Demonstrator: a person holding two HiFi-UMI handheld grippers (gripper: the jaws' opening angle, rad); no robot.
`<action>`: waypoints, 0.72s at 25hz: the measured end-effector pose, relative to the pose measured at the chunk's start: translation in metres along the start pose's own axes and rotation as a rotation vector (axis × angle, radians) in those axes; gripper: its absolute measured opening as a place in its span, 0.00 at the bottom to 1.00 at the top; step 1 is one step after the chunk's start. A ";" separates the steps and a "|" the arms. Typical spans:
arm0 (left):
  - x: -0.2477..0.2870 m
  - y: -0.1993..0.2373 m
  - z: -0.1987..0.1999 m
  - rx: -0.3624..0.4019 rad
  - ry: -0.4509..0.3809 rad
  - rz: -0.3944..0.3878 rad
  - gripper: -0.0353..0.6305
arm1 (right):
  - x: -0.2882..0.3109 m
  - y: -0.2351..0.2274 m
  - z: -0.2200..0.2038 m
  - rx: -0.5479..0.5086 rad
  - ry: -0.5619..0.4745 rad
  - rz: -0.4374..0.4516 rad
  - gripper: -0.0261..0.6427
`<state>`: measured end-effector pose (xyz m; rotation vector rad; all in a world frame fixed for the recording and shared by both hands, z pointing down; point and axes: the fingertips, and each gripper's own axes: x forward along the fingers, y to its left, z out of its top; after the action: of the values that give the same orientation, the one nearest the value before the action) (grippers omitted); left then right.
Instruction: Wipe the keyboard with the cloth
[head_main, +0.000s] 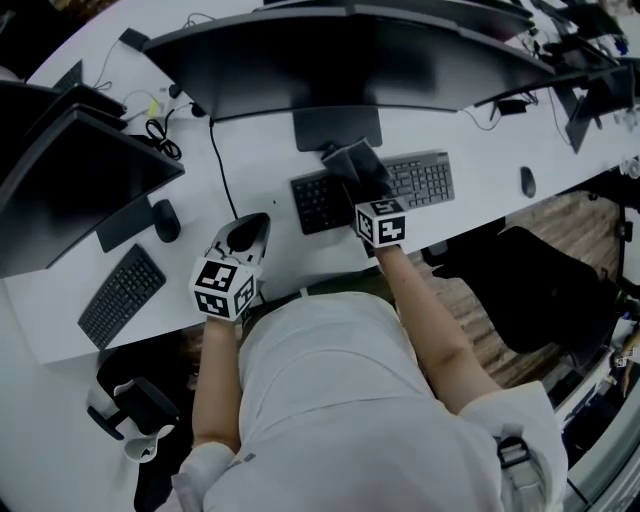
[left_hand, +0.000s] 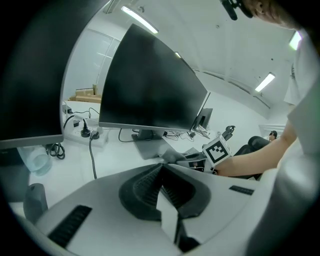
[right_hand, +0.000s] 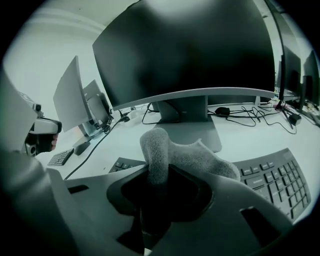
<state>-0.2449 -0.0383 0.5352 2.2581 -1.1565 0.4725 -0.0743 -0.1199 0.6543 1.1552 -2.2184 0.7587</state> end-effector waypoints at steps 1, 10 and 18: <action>-0.001 0.001 -0.001 0.000 0.000 0.000 0.06 | 0.002 0.007 0.000 -0.008 0.003 0.012 0.20; -0.016 0.007 -0.013 -0.026 -0.006 0.032 0.06 | 0.016 0.061 -0.004 -0.067 0.022 0.105 0.20; -0.024 0.008 -0.019 -0.043 -0.013 0.061 0.06 | 0.028 0.103 -0.007 -0.134 0.055 0.202 0.19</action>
<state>-0.2659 -0.0157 0.5397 2.1975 -1.2335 0.4529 -0.1743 -0.0811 0.6529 0.8460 -2.3242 0.7001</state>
